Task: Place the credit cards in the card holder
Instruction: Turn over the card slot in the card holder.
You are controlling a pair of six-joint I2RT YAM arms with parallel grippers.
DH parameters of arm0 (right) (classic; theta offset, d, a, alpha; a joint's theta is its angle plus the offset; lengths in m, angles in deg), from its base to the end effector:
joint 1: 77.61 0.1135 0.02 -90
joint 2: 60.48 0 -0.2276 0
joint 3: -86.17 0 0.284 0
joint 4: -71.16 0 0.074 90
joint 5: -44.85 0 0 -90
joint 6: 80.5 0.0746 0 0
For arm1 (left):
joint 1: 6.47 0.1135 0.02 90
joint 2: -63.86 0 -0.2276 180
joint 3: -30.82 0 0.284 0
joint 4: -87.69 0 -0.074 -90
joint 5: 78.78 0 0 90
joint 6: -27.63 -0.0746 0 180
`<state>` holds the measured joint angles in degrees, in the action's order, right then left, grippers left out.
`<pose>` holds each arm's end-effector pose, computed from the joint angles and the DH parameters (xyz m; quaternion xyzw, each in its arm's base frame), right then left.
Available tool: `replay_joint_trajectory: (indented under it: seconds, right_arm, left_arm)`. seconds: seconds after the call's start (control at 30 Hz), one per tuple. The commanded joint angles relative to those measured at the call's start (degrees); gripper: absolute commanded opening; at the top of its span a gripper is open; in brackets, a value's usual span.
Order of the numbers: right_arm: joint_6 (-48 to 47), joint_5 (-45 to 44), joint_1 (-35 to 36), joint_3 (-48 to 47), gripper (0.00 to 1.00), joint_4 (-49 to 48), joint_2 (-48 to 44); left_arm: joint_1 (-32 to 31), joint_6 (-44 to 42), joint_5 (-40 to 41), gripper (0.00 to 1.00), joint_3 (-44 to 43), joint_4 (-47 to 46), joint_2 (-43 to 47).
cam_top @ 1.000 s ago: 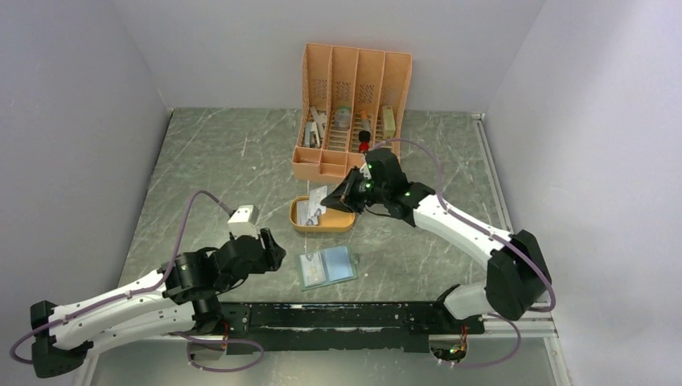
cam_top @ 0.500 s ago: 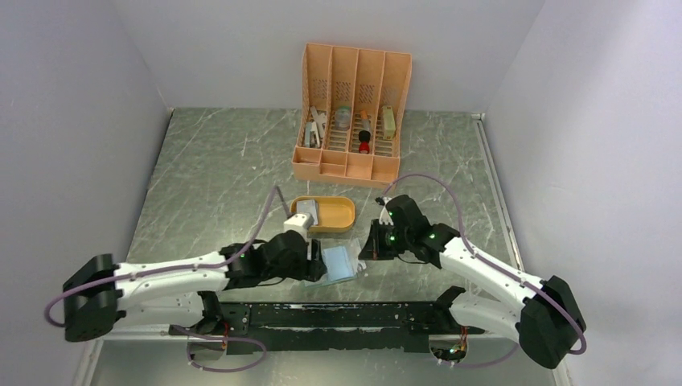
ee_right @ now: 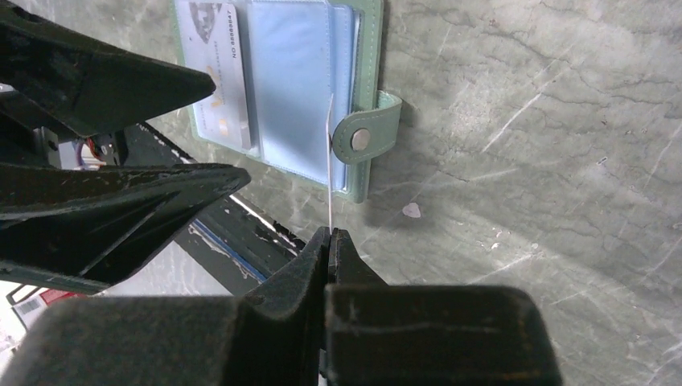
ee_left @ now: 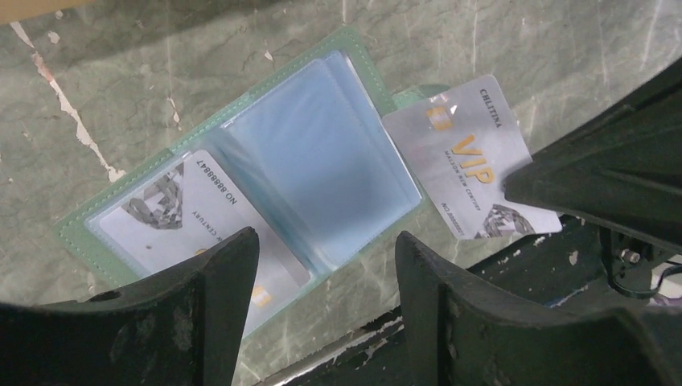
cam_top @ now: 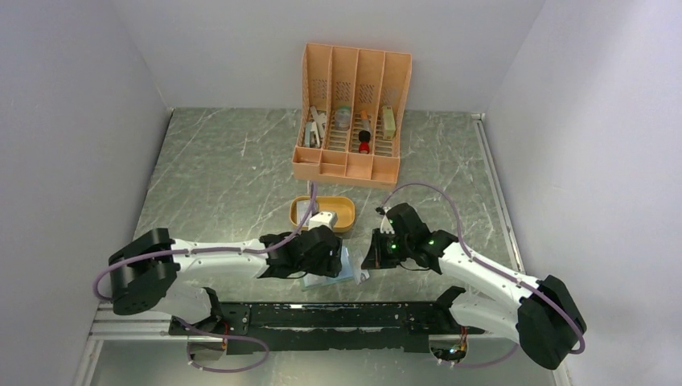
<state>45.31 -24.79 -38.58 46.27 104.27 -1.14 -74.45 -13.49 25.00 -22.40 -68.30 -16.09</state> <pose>0.1851 0.1834 0.1005 -0.0829 0.9302 0.3249 0.1492 0.1389 -0.2961 0.0965 0.1154 0.9288 -0.2250 0.2709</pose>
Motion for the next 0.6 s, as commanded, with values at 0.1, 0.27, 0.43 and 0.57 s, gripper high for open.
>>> replay_joint_trajectory:
  seconds: [0.1,0.27,0.43,0.57]
  right_arm:
    - [0.24,-2.32,0.19,0.69,0.0,0.99,-3.24]
    - [1.23,-2.53,0.2,1.33,0.0,1.15,-5.83]
    - [0.94,-1.76,0.23,1.42,0.0,1.49,-7.35]
    - [0.71,-1.45,0.25,1.73,0.0,1.93,-8.23]
  left_arm:
    - [-0.4,-0.43,2.59,0.66,-4.6,0.25,-6.12]
    - [-0.39,-0.54,3.78,0.65,-6.02,1.89,-9.43]
    - [-0.42,-0.74,4.56,0.62,-6.07,2.96,-11.37]
    - [-0.41,-0.8,5.09,0.53,-5.55,2.91,-11.78]
